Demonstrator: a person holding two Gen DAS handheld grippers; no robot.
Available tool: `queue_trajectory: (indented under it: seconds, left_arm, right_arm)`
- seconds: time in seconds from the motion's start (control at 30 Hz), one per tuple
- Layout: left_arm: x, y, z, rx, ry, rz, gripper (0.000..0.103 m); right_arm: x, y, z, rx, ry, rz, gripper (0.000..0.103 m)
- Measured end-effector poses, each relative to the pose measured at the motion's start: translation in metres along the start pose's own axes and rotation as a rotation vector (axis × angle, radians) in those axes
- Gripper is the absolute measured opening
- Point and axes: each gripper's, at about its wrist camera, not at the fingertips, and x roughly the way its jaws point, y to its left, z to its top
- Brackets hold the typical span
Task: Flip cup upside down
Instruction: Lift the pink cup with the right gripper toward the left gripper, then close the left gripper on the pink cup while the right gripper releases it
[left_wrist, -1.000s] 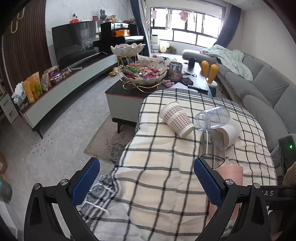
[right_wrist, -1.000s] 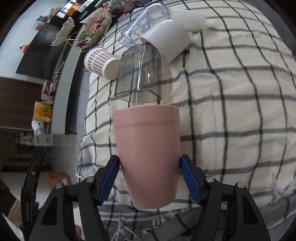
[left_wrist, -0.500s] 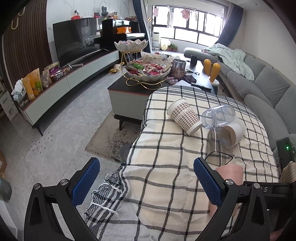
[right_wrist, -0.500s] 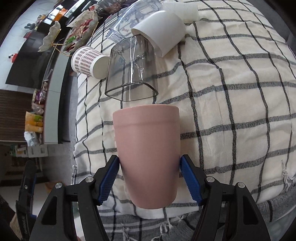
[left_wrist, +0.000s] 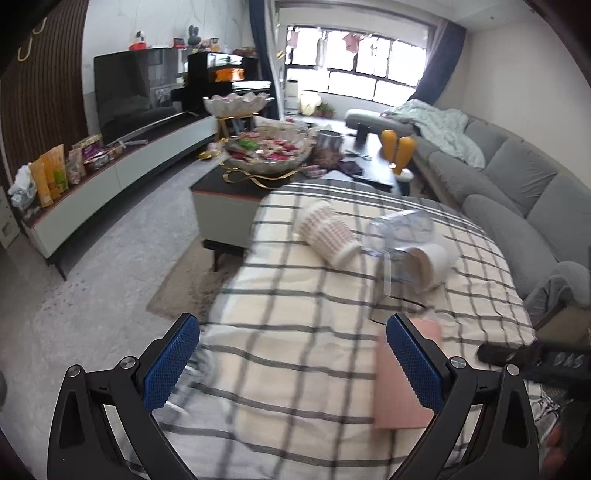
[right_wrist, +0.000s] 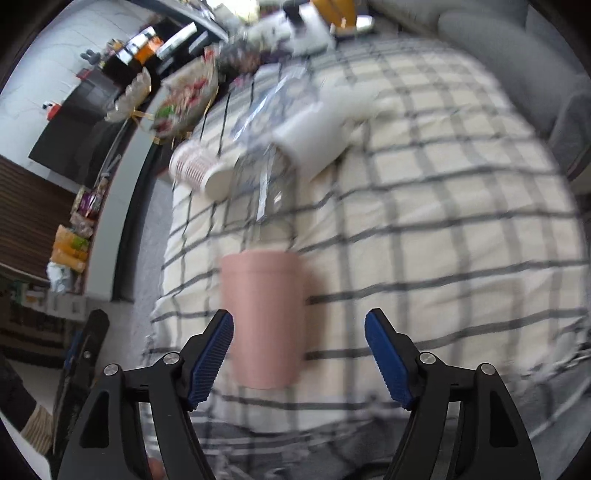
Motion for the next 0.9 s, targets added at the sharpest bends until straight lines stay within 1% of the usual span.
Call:
queue_trajectory:
  seconds: [0.1, 0.17, 0.27, 0.3, 0.37, 0.43, 0.53, 0.63, 0.73, 0.87, 0.9]
  left_arm:
    - [0.002, -0.021, -0.017, 0.005, -0.018, -0.045, 0.103]
    - [0.005, -0.035, -0.029, -0.001, -0.037, -0.065, 0.103]
    - [0.006, -0.052, -0.043, 0.012, -0.096, -0.065, 0.103]
    - [0.007, -0.058, -0.046, 0.03, -0.109, -0.062, 0.103]
    - [0.012, -0.07, -0.053, 0.069, -0.111, -0.068, 0.103]
    - [0.016, -0.079, -0.058, 0.095, -0.112, -0.077, 0.103]
    - [0.02, -0.087, -0.064, 0.121, -0.126, -0.075, 0.103]
    - [0.025, -0.095, -0.072, 0.15, -0.126, -0.072, 0.103]
    - [0.036, -0.102, -0.077, 0.172, -0.09, -0.077, 0.103]
    - [0.054, -0.105, -0.081, 0.163, -0.044, -0.065, 0.102]
    - [0.059, -0.106, -0.082, 0.162, -0.031, -0.062, 0.101]
  right_arm:
    - [-0.028, -0.018, -0.005, -0.029, -0.124, -0.084, 0.079]
    - [-0.042, -0.028, -0.008, -0.044, -0.186, -0.128, 0.082]
    - [-0.058, -0.041, -0.015, -0.07, -0.284, -0.197, 0.084]
    - [-0.062, -0.045, -0.018, -0.074, -0.311, -0.211, 0.085]
    - [-0.067, -0.051, -0.02, -0.077, -0.364, -0.235, 0.087]
    - [-0.067, -0.056, -0.02, -0.071, -0.392, -0.245, 0.088]
    - [-0.067, -0.065, -0.019, -0.057, -0.416, -0.251, 0.088]
    - [-0.063, -0.072, -0.02, -0.041, -0.399, -0.25, 0.088]
    - [-0.059, -0.076, -0.021, -0.031, -0.383, -0.255, 0.088]
    - [-0.056, -0.079, -0.022, -0.02, -0.375, -0.261, 0.088]
    - [-0.054, -0.08, -0.022, -0.017, -0.368, -0.261, 0.088]
